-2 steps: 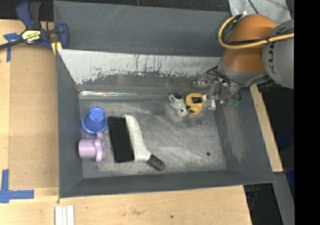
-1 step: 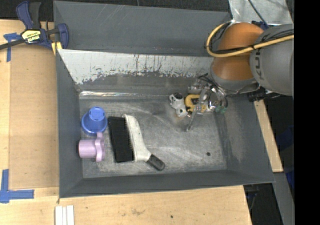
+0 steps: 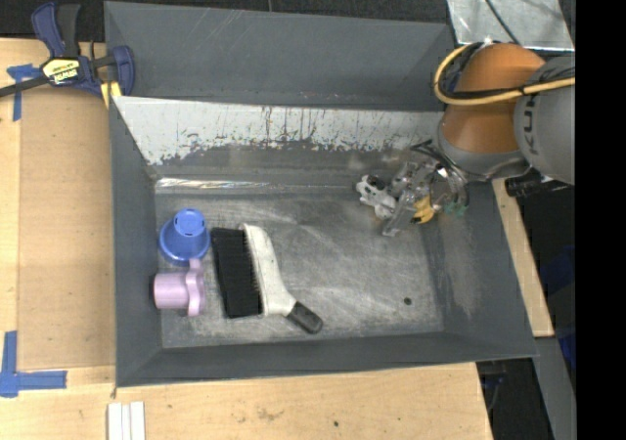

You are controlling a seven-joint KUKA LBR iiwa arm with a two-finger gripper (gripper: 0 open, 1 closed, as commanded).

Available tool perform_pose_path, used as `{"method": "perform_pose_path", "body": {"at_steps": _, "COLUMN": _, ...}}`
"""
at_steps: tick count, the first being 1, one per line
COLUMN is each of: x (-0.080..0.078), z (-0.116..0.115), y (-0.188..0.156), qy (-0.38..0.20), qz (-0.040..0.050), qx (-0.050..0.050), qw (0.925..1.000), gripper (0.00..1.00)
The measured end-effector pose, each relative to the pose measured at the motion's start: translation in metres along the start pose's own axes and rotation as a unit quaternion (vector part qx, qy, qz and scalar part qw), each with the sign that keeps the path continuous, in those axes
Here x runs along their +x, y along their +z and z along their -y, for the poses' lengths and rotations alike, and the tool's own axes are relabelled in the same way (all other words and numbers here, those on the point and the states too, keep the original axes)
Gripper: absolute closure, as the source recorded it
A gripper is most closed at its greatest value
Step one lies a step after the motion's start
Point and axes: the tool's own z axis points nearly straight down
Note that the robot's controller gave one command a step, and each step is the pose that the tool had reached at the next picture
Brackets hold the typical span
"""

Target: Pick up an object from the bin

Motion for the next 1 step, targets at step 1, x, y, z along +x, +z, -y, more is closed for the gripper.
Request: {"method": "perform_pose_path", "body": {"at_steps": 1, "x": 0.0000, "z": -0.0003, "y": -0.0001, "qy": -0.001, "qz": 0.0001, "qx": 0.001, "qw": 1.0000, "gripper": 1.00}}
